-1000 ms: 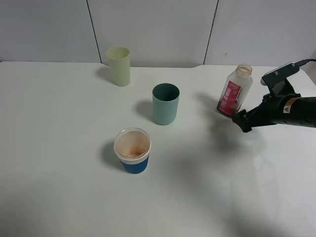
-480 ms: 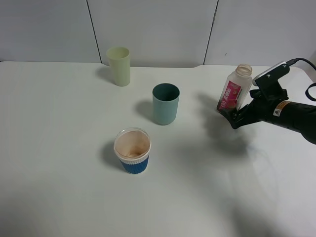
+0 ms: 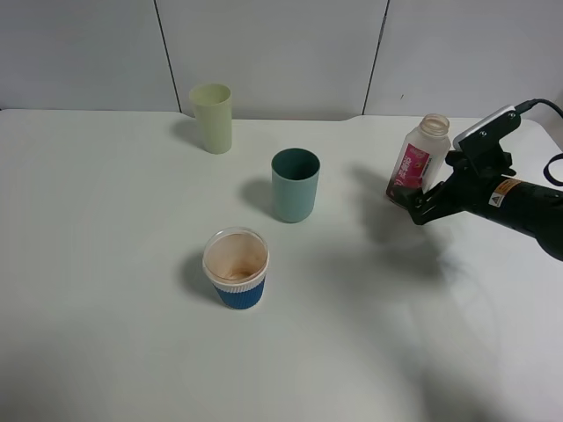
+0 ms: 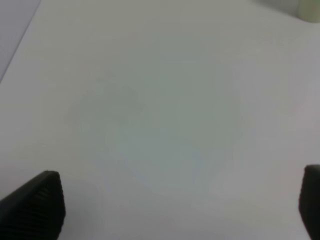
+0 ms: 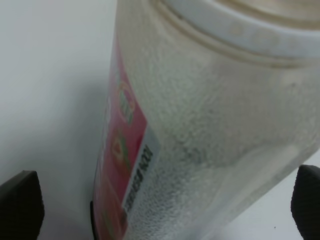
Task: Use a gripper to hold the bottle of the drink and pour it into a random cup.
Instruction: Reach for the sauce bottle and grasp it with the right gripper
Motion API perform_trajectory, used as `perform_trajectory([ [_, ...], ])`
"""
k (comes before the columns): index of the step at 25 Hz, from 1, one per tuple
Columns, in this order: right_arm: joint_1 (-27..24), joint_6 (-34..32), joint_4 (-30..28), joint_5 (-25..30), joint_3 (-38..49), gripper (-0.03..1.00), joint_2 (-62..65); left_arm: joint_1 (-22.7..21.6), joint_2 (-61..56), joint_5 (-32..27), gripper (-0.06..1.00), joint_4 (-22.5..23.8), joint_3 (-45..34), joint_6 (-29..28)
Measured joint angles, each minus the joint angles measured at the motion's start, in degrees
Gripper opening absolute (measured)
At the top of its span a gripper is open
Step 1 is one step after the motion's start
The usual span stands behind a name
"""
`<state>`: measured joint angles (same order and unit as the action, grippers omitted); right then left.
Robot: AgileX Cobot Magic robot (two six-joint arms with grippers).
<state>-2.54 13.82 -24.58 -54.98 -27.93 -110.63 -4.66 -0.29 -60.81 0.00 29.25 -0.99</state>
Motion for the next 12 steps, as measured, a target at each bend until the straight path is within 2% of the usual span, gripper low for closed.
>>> perform_trajectory([
  [9,-1.15,-0.36,-7.67,-0.34,-2.11,0.99,0.00,0.00,0.00,0.00,0.93,0.00,0.00,0.00],
  [12,-1.22,-1.76,-7.86,-0.34,-2.27,0.99,0.00,0.00,0.00,0.00,0.93,0.00,0.00,0.00],
])
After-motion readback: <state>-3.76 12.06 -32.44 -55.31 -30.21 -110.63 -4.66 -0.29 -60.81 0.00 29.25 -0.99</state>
